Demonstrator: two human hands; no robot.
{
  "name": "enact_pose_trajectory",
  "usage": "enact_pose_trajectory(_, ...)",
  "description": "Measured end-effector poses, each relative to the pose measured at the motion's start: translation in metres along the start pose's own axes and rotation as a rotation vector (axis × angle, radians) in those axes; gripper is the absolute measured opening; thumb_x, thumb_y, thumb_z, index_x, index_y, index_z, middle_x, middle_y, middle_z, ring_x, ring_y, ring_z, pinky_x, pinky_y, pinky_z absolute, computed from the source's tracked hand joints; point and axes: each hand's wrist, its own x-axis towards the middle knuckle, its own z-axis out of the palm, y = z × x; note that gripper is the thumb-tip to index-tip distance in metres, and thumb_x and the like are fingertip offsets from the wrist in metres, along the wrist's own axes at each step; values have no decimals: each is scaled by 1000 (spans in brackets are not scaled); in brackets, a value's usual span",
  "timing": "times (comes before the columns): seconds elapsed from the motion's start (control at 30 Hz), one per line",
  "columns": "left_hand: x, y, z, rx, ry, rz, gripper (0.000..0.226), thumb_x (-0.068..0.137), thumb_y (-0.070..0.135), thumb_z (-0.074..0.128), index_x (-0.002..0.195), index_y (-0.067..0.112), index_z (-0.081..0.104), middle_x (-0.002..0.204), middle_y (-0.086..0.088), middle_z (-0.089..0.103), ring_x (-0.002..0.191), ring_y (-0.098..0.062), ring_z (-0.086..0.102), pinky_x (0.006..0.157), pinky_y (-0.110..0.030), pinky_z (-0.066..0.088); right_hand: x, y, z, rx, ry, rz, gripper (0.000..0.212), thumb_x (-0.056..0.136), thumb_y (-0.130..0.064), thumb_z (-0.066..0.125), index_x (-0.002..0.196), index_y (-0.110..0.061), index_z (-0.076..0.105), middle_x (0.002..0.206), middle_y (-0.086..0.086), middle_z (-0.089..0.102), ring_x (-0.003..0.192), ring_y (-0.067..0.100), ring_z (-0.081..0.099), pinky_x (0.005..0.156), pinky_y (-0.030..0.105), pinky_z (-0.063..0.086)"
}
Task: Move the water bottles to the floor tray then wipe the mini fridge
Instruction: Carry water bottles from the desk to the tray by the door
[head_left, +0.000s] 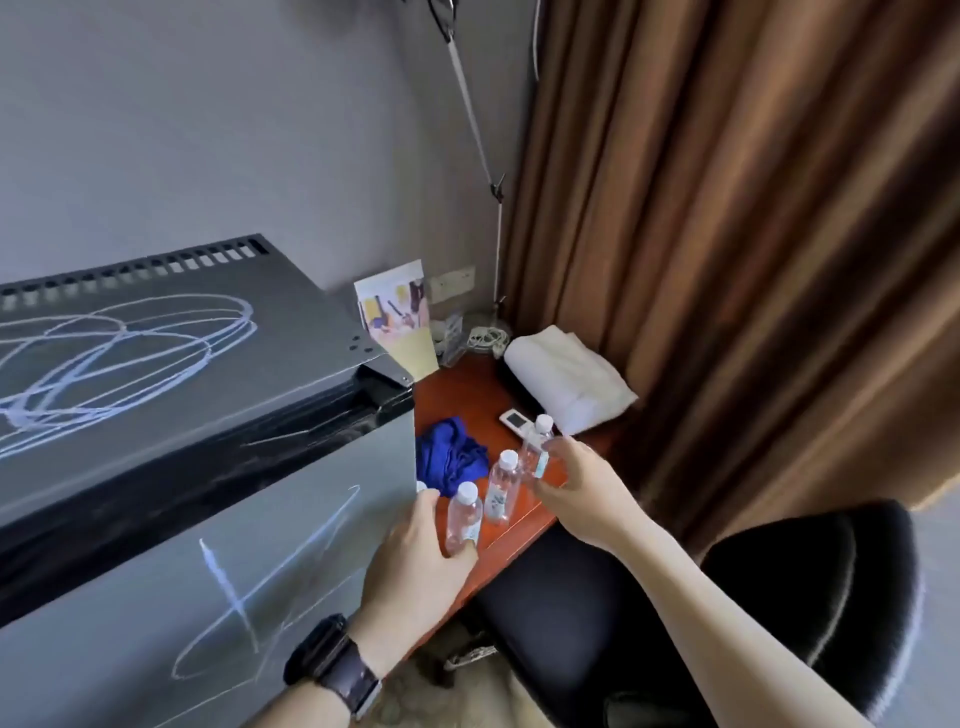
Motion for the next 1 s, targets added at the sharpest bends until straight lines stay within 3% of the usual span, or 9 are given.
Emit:
enact_pose_trajectory(0.13, 29, -1, 58, -41, 87, -117, 34, 80, 37, 66, 106, 31, 46, 99, 5, 61, 96, -22, 63, 73, -32, 51, 60, 49, 26, 58, -97, -17, 27, 85, -45, 56, 105, -27, 52, 96, -2, 63, 90, 21, 62, 75, 38, 51)
enact_pose_trajectory(0.2, 43, -4, 88, -41, 105, -154, 45, 78, 30, 69, 117, 30, 47, 105, 8, 58, 103, -20, 60, 77, -27, 48, 87, 70, 45, 80, -157, -21, 22, 84, -42, 59, 98, -30, 46, 90, -7, 59, 84, 18, 60, 67, 34, 48)
enact_pose_trajectory(0.27, 62, -9, 115, -30, 132, -186, 57, 77, 26, 71, 128, 25, 46, 120, 6, 59, 113, -18, 58, 83, -24, 45, 110, 88, 64, 131, -199, -29, 41, 84, -36, 64, 118, -24, 46, 105, -11, 56, 97, 14, 59, 79, 34, 52)
enact_pose_trajectory(0.33, 83, -16, 136, -13, 166, -213, 65, 76, 25, 71, 134, 25, 44, 125, 7, 59, 116, -16, 57, 85, -23, 45, 131, 102, 83, 232, -233, -23, 70, 84, -33, 68, 144, -25, 33, 135, -14, 47, 124, 9, 50, 98, 36, 49)
enact_pose_trajectory(0.47, 121, -35, 167, 55, 207, -342, 79, 73, 30, 71, 143, 29, 33, 135, 10, 55, 120, -20, 56, 85, -32, 50, 160, 124, 122, 269, -263, 0, 84, 82, -20, 71, 153, -23, 26, 153, -6, 39, 139, 16, 42, 105, 34, 43)
enact_pose_trajectory(0.57, 139, -52, 183, 122, 212, -395, 76, 76, 35, 71, 143, 30, 35, 135, 9, 57, 118, -19, 59, 80, -32, 50, 174, 138, 148, 253, -280, 4, 72, 81, -16, 70, 145, -25, 39, 135, -12, 51, 127, 13, 51, 101, 33, 47)
enact_pose_trajectory(0.7, 147, -71, 199, 112, 173, -416, 42, 77, 33, 66, 116, 34, 50, 105, 12, 64, 100, -17, 65, 65, -25, 42, 181, 149, 175, 244, -299, -33, 35, 79, -23, 72, 104, -36, 52, 97, -12, 66, 87, 8, 64, 70, 24, 50)
enact_pose_trajectory(0.83, 154, -82, 205, 37, 175, -432, 36, 73, 34, 68, 104, 35, 51, 98, 13, 66, 92, -15, 66, 62, -26, 42, 181, 155, 190, 317, -321, -11, 41, 75, -31, 80, 94, -44, 46, 91, -13, 66, 81, 4, 64, 66, 21, 48)
enact_pose_trajectory(1.0, 145, -64, 190, -59, 274, -324, 38, 66, 48, 68, 98, 39, 51, 93, 18, 63, 83, -3, 61, 64, -25, 49, 180, 153, 165, 431, -340, -54, 51, 69, -30, 80, 109, -28, 49, 94, -11, 64, 83, 12, 68, 68, 33, 58)
